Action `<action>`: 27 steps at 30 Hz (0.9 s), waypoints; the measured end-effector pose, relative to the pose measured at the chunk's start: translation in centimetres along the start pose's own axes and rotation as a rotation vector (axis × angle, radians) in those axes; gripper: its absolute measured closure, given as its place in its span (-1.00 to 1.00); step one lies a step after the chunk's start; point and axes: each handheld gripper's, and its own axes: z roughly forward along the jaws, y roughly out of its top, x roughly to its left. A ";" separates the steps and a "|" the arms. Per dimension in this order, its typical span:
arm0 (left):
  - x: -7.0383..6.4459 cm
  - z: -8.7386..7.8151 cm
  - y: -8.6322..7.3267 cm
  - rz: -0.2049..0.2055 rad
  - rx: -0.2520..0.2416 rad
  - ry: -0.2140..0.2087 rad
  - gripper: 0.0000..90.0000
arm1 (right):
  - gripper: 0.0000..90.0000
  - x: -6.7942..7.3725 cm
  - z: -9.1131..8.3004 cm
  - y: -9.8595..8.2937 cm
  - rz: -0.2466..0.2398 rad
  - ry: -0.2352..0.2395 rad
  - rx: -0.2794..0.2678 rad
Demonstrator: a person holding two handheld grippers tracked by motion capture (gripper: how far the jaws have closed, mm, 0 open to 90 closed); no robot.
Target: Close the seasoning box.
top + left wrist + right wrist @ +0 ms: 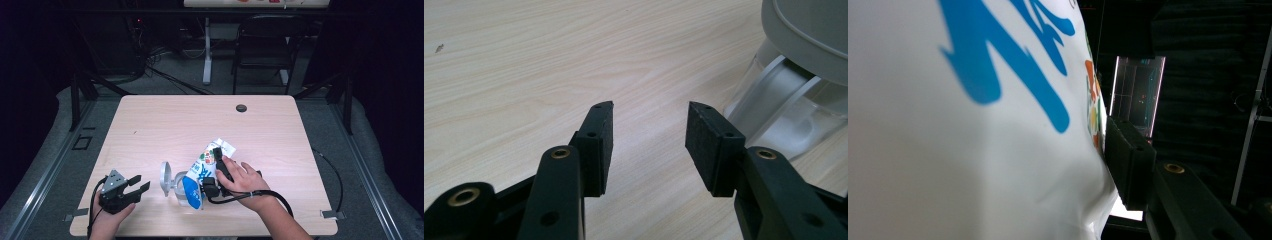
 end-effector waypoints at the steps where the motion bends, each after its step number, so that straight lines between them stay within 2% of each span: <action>1: 0.0 0.0 0.0 0.000 0.000 0.000 0.21 | 0.42 -0.1 -0.1 0.0 -0.012 -0.002 0.011; 3: 0.0 0.0 0.0 0.000 0.002 0.000 0.21 | 0.42 0.0 0.0 0.0 -0.001 -0.002 -0.001; 13: 0.0 0.0 0.0 0.000 0.000 0.001 0.21 | 0.45 -0.2 -0.2 0.1 -0.018 -0.004 0.007; 27: 0.0 0.0 0.0 -0.001 0.000 0.000 0.21 | 0.51 -0.3 -0.2 0.1 -0.015 -0.009 -0.005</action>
